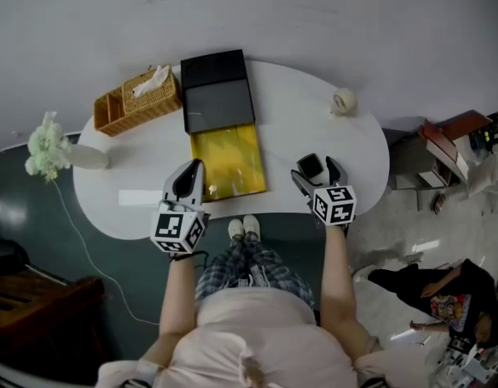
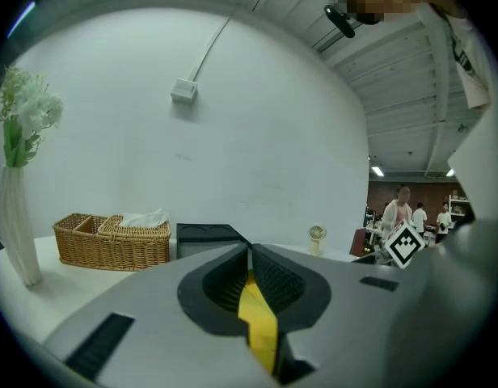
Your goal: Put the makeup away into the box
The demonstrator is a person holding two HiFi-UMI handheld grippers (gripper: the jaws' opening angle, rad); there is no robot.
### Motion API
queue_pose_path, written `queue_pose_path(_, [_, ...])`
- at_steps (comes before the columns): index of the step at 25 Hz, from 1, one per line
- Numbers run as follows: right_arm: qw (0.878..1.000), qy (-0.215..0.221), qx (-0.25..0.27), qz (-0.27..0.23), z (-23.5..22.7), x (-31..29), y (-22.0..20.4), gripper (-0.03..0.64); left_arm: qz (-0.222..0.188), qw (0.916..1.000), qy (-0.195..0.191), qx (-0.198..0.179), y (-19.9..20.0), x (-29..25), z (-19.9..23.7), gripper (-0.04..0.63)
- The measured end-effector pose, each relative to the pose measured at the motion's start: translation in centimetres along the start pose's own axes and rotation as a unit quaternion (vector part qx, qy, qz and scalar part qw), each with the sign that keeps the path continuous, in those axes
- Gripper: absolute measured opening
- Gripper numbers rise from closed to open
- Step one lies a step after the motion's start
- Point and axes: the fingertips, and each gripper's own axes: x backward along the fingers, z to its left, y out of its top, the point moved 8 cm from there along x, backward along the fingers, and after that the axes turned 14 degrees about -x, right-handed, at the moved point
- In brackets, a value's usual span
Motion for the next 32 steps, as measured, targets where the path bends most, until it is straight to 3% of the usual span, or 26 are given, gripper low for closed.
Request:
queue_pose_path(10, [0.996,-0.046,0.005,0.078,-1.7,-2.1,-2.1,0.449,0.008,1.0,-0.003,0.003,-0.6,0.3,0.3,0.038])
queue_pose_path(17, [0.99,-0.071,0.019,0.118,-1.9,-2.6,-2.8,0.35,0.008,0.9999,0.002,0.007,-0.5,0.2,0.9,0.038])
queue_pose_path(24, [0.993,-0.077,0.022,0.091,-1.7,-2.0,-2.1,0.322,0.009,0.9999,0.013,0.008,-0.7,0.9,1.2,0.038])
queue_pose_path(32, [0.996,-0.054,0.06,0.035,1.5,-1.0,2.3,0.321,-0.001,0.9996,0.026,0.008,-0.2,1.6,1.8,0.038])
